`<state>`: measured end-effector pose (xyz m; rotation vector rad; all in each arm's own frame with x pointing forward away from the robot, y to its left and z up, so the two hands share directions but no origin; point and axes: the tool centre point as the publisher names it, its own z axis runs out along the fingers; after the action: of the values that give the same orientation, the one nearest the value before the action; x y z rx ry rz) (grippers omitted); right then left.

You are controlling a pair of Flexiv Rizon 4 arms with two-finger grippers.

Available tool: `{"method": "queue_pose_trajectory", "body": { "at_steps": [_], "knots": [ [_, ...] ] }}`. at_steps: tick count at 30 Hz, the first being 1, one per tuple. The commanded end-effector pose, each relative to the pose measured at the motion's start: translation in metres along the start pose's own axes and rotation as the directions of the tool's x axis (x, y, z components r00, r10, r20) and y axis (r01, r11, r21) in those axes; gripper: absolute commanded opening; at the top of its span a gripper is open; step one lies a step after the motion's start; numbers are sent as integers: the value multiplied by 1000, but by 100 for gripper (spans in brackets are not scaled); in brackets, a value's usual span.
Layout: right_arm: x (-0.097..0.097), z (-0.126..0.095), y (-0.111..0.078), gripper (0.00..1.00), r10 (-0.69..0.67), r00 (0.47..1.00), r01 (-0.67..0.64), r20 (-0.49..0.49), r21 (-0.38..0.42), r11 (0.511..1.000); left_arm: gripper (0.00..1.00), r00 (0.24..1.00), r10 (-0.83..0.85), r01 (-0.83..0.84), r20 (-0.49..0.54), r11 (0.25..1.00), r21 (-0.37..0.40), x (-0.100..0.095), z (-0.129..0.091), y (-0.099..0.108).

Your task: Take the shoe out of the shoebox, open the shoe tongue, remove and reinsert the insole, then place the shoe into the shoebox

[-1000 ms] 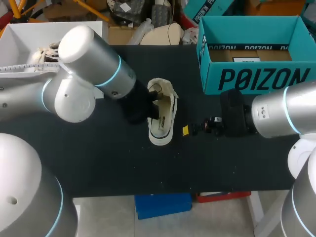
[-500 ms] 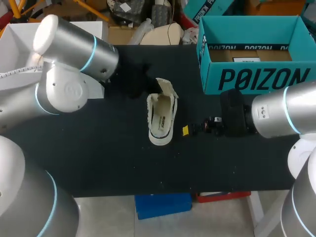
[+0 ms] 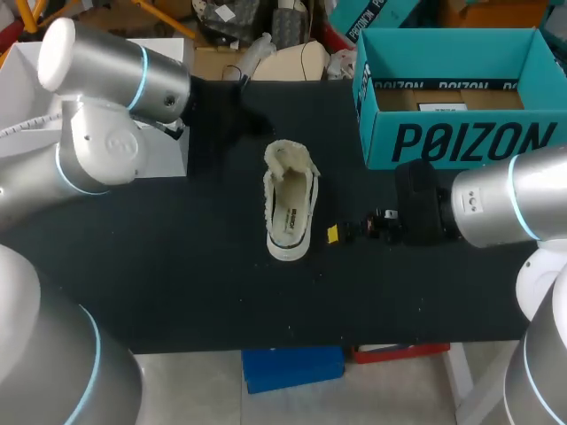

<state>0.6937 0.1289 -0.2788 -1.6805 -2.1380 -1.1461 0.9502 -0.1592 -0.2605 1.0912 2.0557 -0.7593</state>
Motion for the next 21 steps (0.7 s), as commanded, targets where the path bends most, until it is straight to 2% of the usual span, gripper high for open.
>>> {"method": "queue_pose_trajectory", "body": {
  "at_steps": [1, 7, 9, 13, 17, 21],
  "knots": [
    [1, 1, 0, 100, 1, 1000, -1, 2, 0, 1000, 0, 996, 9, -12, -84, 999, -37, -17, 14, 18],
    [1, 1, 0, 100, 1, 1000, -1, 2, 0, 1000, 0, 976, 71, -74, -206, 997, -9, -21, 28, 40],
    [1, 1, 0, 100, 1, 1000, -1, 2, 0, 1000, 0, 966, 79, -73, -246, 997, 36, -22, 29, 43],
    [1, 1, 0, 100, 1, 1000, -1, 2, 0, 1000, 0, 946, 116, -113, -304, 993, 27, -23, 36, 51],
    [1, 1, 0, 100, 1, 1000, -1, 2, 0, 1000, 0, 921, 163, -139, -354, 986, 91, -20, 43, 50],
    [1, 1, 0, 100, 1, 1000, -1, 2, 0, 1000, 0, 905, 199, -148, -376, 976, 161, -15, 53, 38]
  ]
}}
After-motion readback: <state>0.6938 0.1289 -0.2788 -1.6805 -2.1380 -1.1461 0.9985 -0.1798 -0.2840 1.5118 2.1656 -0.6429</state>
